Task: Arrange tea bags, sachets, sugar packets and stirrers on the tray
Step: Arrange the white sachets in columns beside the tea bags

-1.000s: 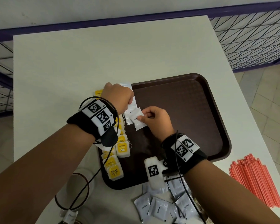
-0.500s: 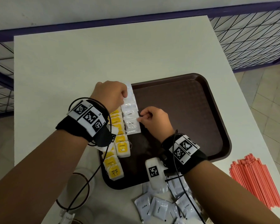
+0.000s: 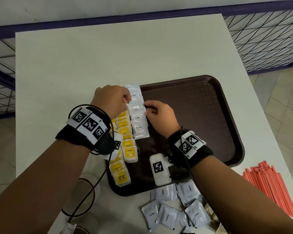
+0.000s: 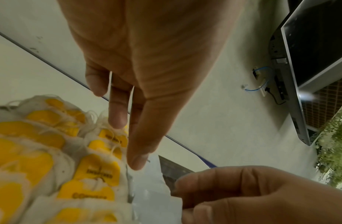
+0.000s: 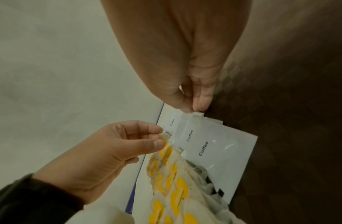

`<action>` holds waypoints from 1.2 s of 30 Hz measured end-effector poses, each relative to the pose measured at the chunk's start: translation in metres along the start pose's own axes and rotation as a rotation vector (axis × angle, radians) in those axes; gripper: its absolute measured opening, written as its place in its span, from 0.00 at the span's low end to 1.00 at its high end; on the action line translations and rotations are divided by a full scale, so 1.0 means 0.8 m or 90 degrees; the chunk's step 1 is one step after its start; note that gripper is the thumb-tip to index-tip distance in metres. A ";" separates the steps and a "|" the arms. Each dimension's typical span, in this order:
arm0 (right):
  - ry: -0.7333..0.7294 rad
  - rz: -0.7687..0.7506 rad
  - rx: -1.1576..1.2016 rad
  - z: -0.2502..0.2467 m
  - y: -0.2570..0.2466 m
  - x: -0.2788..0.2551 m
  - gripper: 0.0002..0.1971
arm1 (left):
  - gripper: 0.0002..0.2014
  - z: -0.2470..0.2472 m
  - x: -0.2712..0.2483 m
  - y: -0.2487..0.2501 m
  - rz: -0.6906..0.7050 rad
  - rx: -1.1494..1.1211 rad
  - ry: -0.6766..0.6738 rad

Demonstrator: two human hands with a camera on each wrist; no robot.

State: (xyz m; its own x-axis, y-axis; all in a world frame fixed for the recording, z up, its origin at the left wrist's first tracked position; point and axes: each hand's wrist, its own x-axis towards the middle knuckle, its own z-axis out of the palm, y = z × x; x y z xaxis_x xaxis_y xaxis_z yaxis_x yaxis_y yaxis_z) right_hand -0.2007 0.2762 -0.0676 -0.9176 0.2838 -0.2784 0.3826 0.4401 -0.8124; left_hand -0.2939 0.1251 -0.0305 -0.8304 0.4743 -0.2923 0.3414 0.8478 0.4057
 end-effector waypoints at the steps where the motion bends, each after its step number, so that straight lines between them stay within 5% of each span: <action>1: -0.002 -0.003 -0.001 0.002 -0.001 0.002 0.16 | 0.10 0.000 0.001 0.000 0.002 0.003 0.005; 15: -0.005 -0.015 0.024 0.002 0.001 0.008 0.16 | 0.11 0.003 0.002 0.002 0.014 0.025 0.010; 20: 0.000 -0.030 0.041 -0.014 -0.001 -0.010 0.15 | 0.08 -0.003 -0.023 0.017 0.033 -0.088 0.051; 25: -0.168 -0.084 0.018 -0.064 0.008 -0.081 0.14 | 0.09 0.001 -0.113 0.061 0.061 -0.278 0.050; 28: -0.295 -0.072 -0.092 -0.097 0.029 -0.134 0.12 | 0.08 0.033 -0.183 0.080 0.085 -0.317 -0.044; 31: -0.305 -0.074 -0.190 -0.120 0.059 -0.183 0.11 | 0.08 0.079 -0.244 0.081 0.076 -0.338 -0.154; 36: -0.220 -0.181 -0.233 -0.124 0.104 -0.240 0.15 | 0.36 0.131 -0.314 0.086 0.044 -0.212 -0.198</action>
State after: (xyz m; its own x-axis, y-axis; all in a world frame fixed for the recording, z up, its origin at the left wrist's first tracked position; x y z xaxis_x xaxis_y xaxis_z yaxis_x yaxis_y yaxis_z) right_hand 0.0182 0.3430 -0.0306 -0.9483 -0.1570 -0.2760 0.0713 0.7417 -0.6670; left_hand -0.0155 0.0890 -0.0200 -0.6221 0.6188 -0.4797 0.1886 0.7131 0.6753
